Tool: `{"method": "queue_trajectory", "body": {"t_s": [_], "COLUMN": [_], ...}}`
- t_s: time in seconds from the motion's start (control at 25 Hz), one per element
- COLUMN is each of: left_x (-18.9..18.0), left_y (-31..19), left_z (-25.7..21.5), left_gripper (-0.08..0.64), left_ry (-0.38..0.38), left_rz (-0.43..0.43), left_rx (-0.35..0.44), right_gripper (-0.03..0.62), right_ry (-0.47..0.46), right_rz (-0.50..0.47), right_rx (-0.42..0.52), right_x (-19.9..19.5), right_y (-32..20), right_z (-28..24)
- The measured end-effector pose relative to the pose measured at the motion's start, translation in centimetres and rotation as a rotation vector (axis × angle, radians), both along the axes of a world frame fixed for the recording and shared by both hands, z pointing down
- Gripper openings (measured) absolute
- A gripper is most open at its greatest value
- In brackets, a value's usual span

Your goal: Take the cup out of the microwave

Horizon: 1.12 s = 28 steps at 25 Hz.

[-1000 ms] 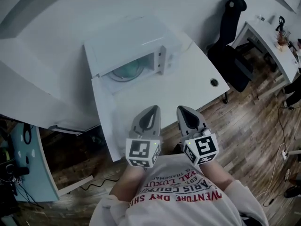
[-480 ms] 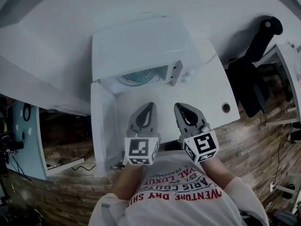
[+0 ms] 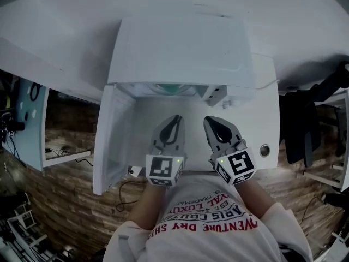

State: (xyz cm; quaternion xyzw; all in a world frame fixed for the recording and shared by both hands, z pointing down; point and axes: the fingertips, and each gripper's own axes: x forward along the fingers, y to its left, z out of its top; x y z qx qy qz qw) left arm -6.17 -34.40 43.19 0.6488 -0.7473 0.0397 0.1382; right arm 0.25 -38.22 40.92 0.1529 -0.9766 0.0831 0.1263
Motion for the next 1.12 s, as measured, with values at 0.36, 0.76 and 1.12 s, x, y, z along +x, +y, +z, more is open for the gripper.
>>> {"method": "queue_trajectory", "body": {"t_s": [0.36,0.76,1.12], "left_x": [-4.3,-7.9,-9.5], "left_y": [-2.0,-5.7,-10.1], "left_z": [5.1,9.1,10.0], "left_gripper": [0.14,0.381,0.426], "left_ry": [-0.046,0.029,-0.084], "left_rz": [-0.131,-0.159,-0.13], "left_rx": [-0.057,-0.069,-0.086], "right_gripper": [0.005,0.005,0.005], "right_ry": [0.036,0.115,0.12], "right_rz": [-0.145,-0.189,-0.15], "right_rx": [-0.055,-0.087,-0.108], "right_x": [-1.9,-2.4,-3.3], "right_y": [-0.9,-1.5,-2.5], "right_z": [3.0,7.0,8.0]}}
